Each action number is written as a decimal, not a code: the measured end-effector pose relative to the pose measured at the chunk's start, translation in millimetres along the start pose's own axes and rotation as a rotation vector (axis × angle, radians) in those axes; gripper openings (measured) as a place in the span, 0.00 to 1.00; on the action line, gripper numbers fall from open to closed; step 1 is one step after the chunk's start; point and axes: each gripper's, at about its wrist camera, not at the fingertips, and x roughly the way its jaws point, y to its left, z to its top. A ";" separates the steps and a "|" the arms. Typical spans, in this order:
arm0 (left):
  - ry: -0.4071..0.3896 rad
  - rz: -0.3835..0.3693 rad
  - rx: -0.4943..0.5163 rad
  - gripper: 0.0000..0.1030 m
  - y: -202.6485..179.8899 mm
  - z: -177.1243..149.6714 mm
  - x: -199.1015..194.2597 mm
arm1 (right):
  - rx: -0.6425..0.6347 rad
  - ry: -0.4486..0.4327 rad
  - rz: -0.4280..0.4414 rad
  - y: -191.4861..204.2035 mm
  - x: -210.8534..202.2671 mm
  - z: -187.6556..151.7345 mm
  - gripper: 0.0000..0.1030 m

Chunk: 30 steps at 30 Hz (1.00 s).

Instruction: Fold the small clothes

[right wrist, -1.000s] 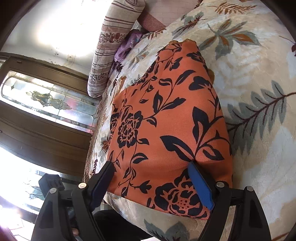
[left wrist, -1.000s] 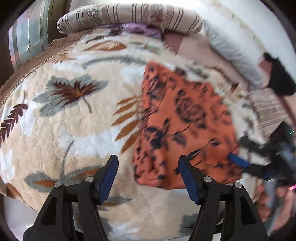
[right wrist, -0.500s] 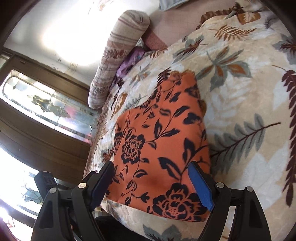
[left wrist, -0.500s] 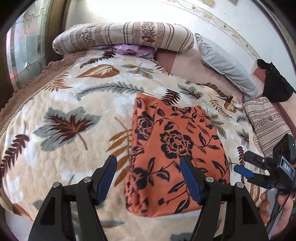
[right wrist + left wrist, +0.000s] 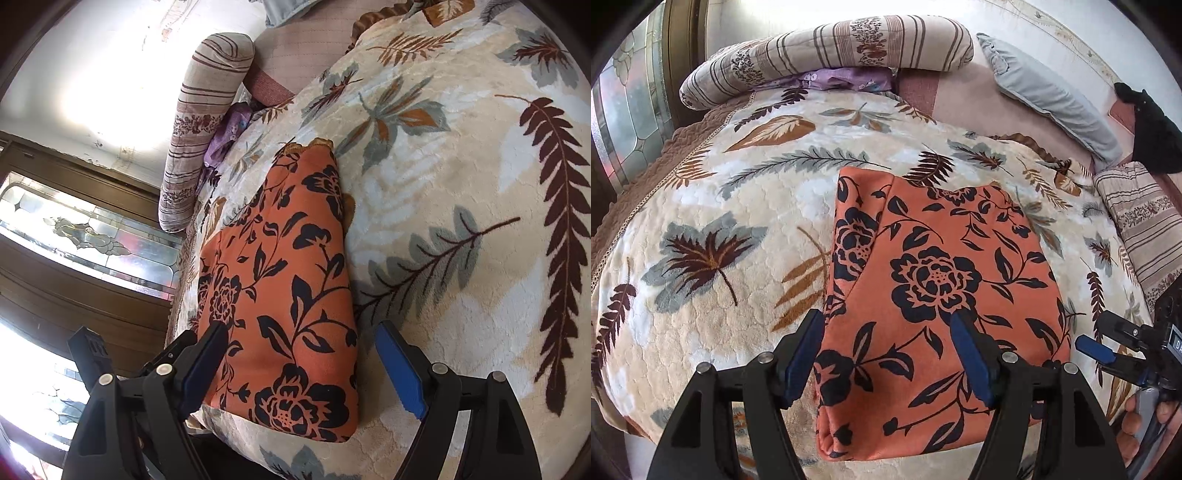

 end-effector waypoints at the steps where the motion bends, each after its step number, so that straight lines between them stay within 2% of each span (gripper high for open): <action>1: -0.001 0.001 0.003 0.69 0.1 0.0 -1.0 | -0.004 -0.001 0.000 1.6 0.4 -0.2 0.82; 4: -0.008 0.003 0.007 0.69 1.4 0.2 -3.7 | -0.008 0.003 0.003 4.6 3.3 -0.4 0.82; 8: -0.020 -0.035 -0.017 0.70 14.7 3.1 -5.3 | -0.025 0.006 -0.006 7.3 6.9 2.8 0.82; 10: -0.023 -0.081 -0.062 0.75 30.5 7.3 -3.5 | -0.034 0.002 -0.014 9.3 9.0 7.7 0.82; 12: -0.026 -0.117 -0.136 0.76 47.6 11.1 -1.0 | -0.053 -0.003 -0.019 12.6 12.3 15.4 0.82; 14: -0.005 -0.195 -0.197 0.76 61.6 14.8 6.0 | -0.069 -0.005 -0.026 14.2 18.2 23.9 0.82; 16: 0.016 -0.238 -0.240 0.76 68.7 17.7 17.9 | -0.073 0.003 -0.033 13.2 29.4 33.7 0.82; 18: 0.055 -0.218 -0.236 0.76 65.6 19.1 33.4 | -0.065 0.018 -0.041 9.6 45.0 41.5 0.82; 21: 0.166 -0.154 -0.183 0.76 52.2 11.8 63.3 | -0.045 0.079 -0.047 2.7 69.9 43.8 0.82; 22: 0.163 -0.139 -0.169 0.76 49.3 8.8 65.8 | -0.043 0.109 -0.045 0.3 78.8 42.3 0.82; 23: 0.141 -0.133 -0.158 0.77 47.0 7.6 64.1 | -0.051 0.108 -0.052 0.1 81.6 40.6 0.82; 30: 0.128 -0.118 -0.135 0.78 43.1 8.5 62.8 | -0.064 0.103 -0.082 5.6 82.8 38.8 0.82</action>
